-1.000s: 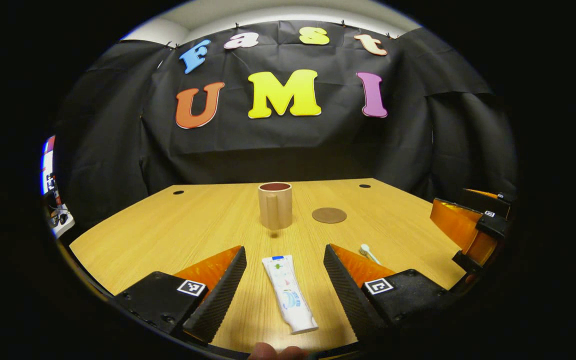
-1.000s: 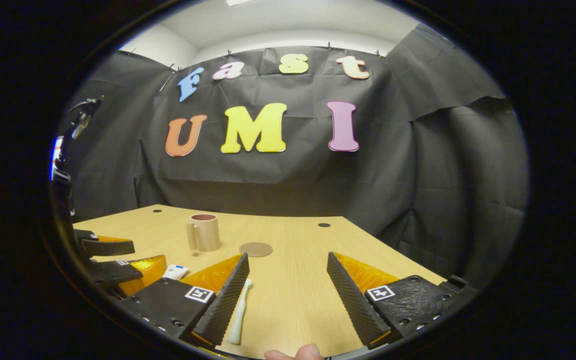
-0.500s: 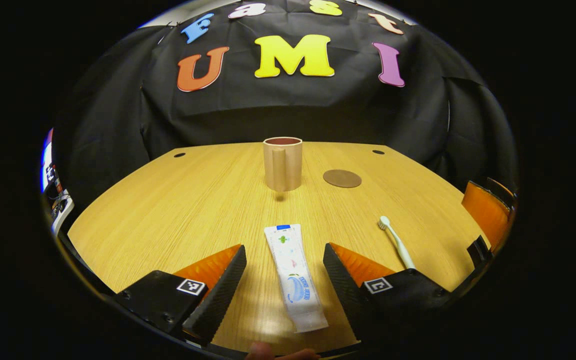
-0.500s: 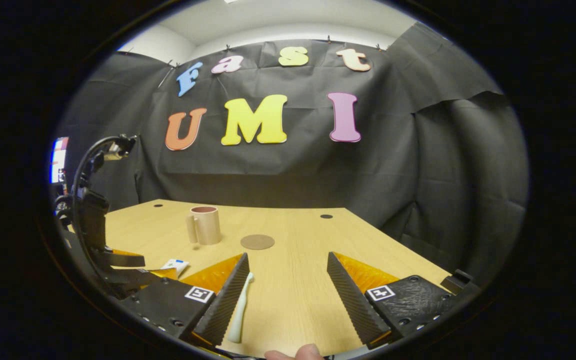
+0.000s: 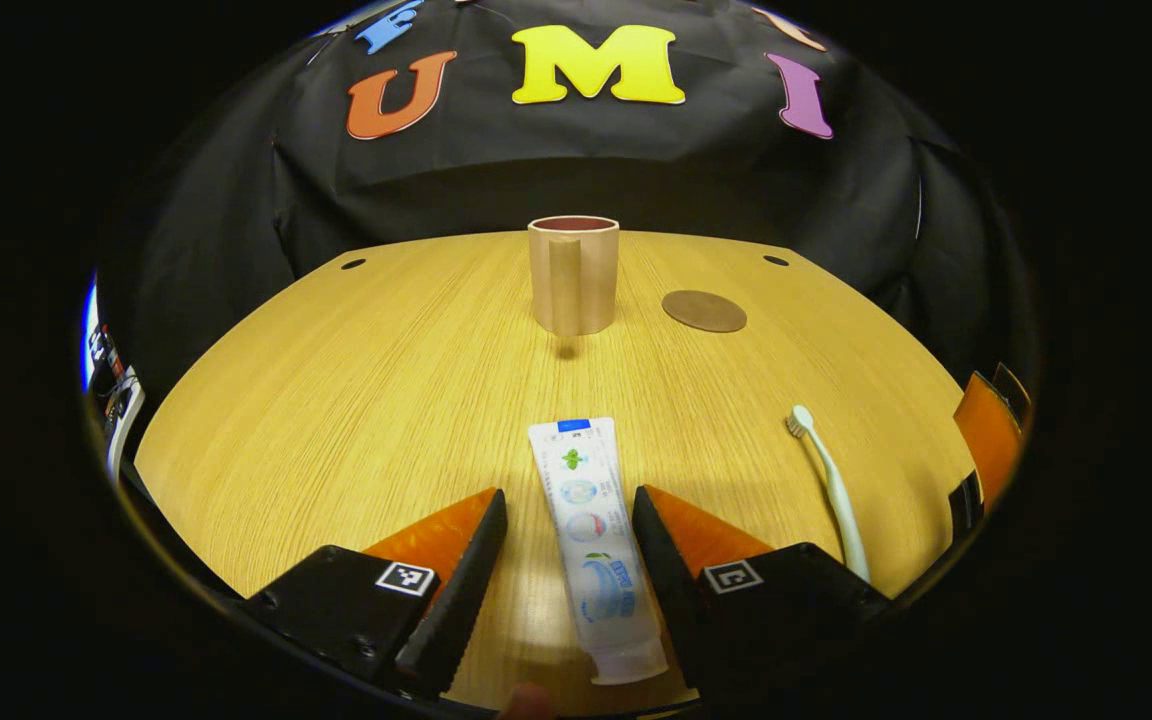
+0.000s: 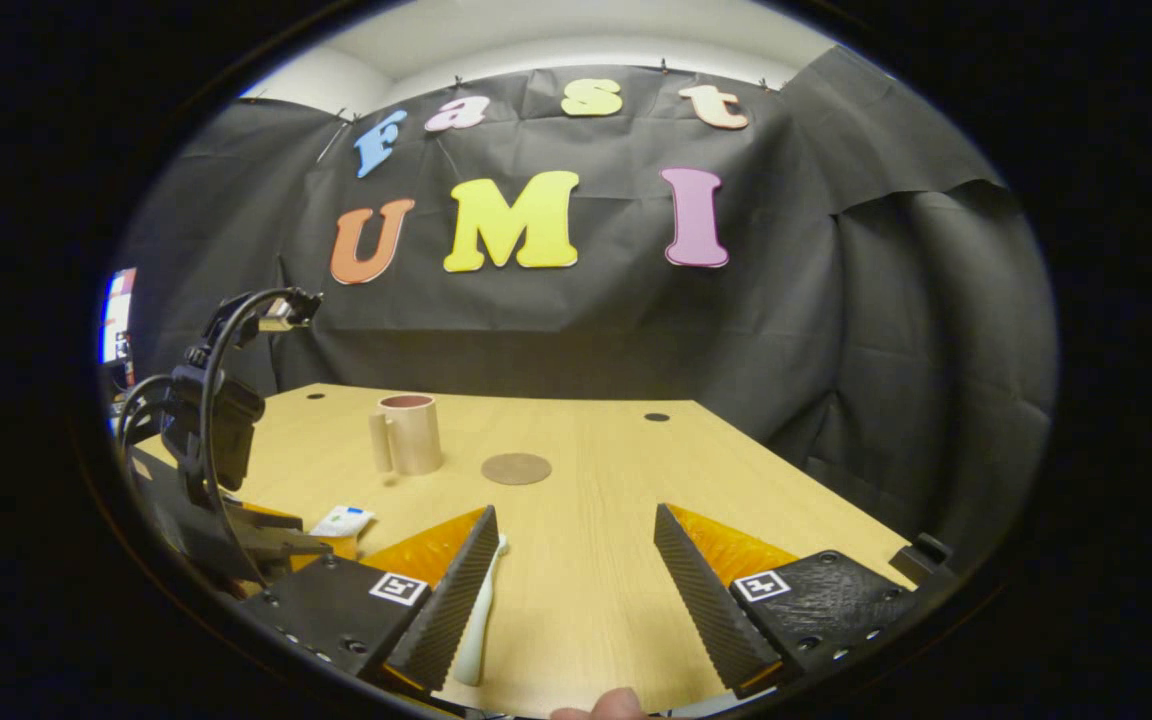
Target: Put the toothbrush and toothpaste on the desktop into the cup, then pick up the cup and place it on the coaster on the desktop.
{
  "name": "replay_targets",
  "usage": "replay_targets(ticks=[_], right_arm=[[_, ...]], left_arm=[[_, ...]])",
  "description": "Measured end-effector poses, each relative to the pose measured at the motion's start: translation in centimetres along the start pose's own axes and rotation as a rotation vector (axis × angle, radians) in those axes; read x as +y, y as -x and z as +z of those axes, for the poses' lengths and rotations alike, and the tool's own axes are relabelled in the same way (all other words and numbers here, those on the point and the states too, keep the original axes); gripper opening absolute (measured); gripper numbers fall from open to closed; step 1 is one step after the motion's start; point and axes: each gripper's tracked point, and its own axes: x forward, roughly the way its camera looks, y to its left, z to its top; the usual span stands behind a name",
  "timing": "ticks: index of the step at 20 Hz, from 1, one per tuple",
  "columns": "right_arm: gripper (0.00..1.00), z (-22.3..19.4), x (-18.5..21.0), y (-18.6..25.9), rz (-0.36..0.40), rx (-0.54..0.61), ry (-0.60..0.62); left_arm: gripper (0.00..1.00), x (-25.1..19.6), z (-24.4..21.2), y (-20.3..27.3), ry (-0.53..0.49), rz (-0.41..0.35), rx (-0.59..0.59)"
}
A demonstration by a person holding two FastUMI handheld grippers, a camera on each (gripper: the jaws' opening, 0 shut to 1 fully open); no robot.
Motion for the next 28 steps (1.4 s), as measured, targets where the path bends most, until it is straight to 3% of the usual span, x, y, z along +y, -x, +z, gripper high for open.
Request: replay_targets(ticks=[1,3,4,9,10,11,12,24,25,26,27,28], right_arm=[[0.95,-0.3,0.1,-0.1,0.002,0.011,0.005],[0.92,-0.5,0.5,-0.3,0.01,0.03,0.004],[0.97,-0.6,0.9,-0.4,0.016,0.038,0.005],[0.95,-2.5,2.1,-1.4,0.054,0.111,0.041],[0.94,-2.8,2.4,-1.5,0.061,0.13,0.035],[0.94,-3.3,2.5,-1.6,0.067,0.15,0.032],[0.94,-3.6,2.7,-1.7,0.071,0.167,0.03],[0.93,-6.1,5.5,-4.0,0.113,0.338,0.028],[0.93,-6.5,5.5,-4.3,0.112,0.358,0.034],[0.93,-6.8,5.7,-4.6,0.111,0.381,0.031],[0.87,-7.3,5.9,-4.8,0.113,0.408,0.024],[0.84,-7.7,6.1,-5.0,0.112,0.431,0.015]], left_arm=[[0.8,-0.1,-0.1,-0.3,0.003,0.0,0.007],[0.74,-0.3,-0.2,-0.2,0.001,0.0,0.014],[0.72,-0.4,0.0,-0.2,-0.005,-0.002,0.019],[0.6,-0.3,0.2,-0.5,0.0,-0.012,0.044],[0.52,-0.3,0.3,-0.5,0.001,-0.013,0.043],[0.52,-0.2,0.2,-0.5,0.005,-0.013,0.041],[0.46,-0.1,0.3,-0.4,0.005,-0.012,0.041],[0.41,1.9,2.7,1.6,0.013,0.026,-0.046],[0.36,2.1,2.9,1.8,0.011,0.033,-0.06],[0.4,2.3,3.3,1.9,0.011,0.035,-0.072],[0.44,2.4,3.6,2.2,0.012,0.033,-0.082],[0.4,2.6,4.0,2.5,0.014,0.03,-0.091]])
